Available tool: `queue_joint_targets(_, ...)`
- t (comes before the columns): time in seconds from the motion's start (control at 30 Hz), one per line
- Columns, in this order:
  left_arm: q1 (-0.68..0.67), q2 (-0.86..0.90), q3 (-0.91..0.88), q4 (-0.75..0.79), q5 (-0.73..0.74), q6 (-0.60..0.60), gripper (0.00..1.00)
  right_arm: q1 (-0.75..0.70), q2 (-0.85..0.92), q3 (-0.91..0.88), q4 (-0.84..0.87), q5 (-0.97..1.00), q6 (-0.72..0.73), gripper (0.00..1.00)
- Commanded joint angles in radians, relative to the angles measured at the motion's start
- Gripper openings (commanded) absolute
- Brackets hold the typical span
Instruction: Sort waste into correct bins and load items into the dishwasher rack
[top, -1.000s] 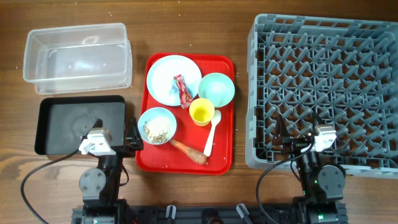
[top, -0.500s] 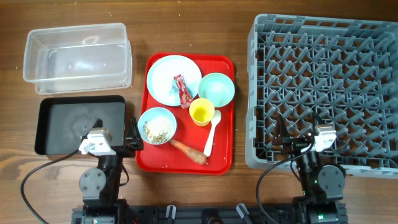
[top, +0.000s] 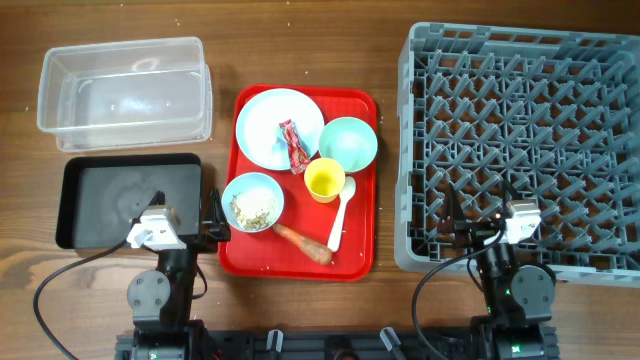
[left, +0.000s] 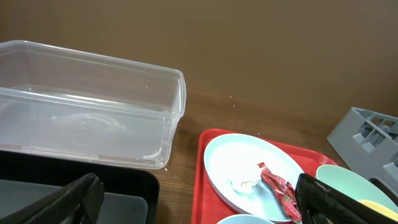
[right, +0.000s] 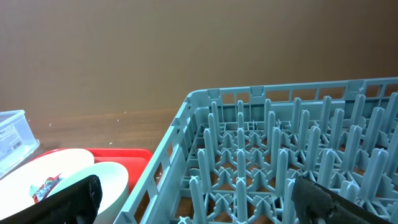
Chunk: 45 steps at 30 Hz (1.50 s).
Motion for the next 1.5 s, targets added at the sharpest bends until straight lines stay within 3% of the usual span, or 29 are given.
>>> queue_joint_targets(0.0,-0.005,-0.011,-0.003,-0.008,-0.009,0.008,1.00,-0.005,0.000,-0.001,0.005,-0.011,-0.001,1.00)
queue_joint_targets(0.6,-0.005,-0.006,0.003,-0.005,0.024,-0.022,1.00,-0.005,0.015,0.002,0.000,-0.023,0.082,1.00)
queue_joint_targets(0.83,-0.005,0.126,0.129,-0.081,0.024,-0.021,1.00,-0.005,0.140,0.097,-0.074,-0.023,0.053,1.00)
queue_joint_targets(1.13,-0.006,0.582,0.475,-0.269,0.079,-0.022,1.00,-0.005,0.497,0.413,-0.251,-0.031,0.044,1.00)
queue_joint_targets(1.33,-0.006,0.947,0.880,-0.575,0.090,-0.018,1.00,-0.005,0.745,0.666,-0.498,-0.111,0.019,1.00)
queue_joint_targets(1.47,-0.006,1.196,1.174,-0.913,0.175,-0.018,1.00,-0.005,0.887,0.835,-0.683,-0.110,0.019,1.00)
